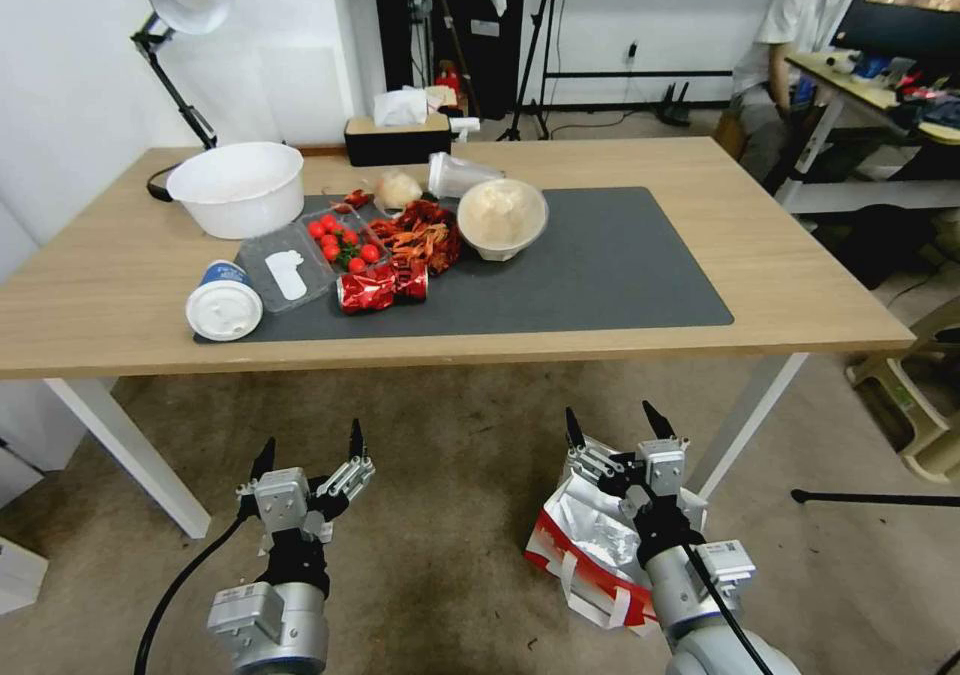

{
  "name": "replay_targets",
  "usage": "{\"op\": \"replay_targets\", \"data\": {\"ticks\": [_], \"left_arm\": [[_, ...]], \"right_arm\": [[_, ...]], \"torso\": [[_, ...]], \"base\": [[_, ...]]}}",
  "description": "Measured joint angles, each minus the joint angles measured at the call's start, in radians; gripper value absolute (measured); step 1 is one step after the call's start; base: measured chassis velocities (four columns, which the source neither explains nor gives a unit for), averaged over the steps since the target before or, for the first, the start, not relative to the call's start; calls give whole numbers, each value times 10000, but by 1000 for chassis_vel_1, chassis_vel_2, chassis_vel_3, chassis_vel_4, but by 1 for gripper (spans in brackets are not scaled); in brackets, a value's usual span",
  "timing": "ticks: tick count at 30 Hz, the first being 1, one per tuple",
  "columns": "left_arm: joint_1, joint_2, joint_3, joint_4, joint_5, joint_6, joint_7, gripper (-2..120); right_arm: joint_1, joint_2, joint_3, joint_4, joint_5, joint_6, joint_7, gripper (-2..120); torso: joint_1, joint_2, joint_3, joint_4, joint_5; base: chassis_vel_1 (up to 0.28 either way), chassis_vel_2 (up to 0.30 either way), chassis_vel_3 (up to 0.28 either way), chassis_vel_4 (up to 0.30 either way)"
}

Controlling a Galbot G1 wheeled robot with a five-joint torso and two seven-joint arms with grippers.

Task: Pick up the food delivery bag from the floor and place it on the table.

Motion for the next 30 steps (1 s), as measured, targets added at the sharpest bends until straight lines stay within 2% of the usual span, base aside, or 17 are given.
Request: {"op": "replay_targets", "data": {"ticks": [30], "left_arm": [[77, -58, -2, -47, 11, -17, -31, 100]], "right_arm": [[-82, -100, 47, -7, 37, 126, -20, 100]], "torso": [[-548, -1334, -785, 0, 0]], "base": [[0, 0, 0, 0]]}}
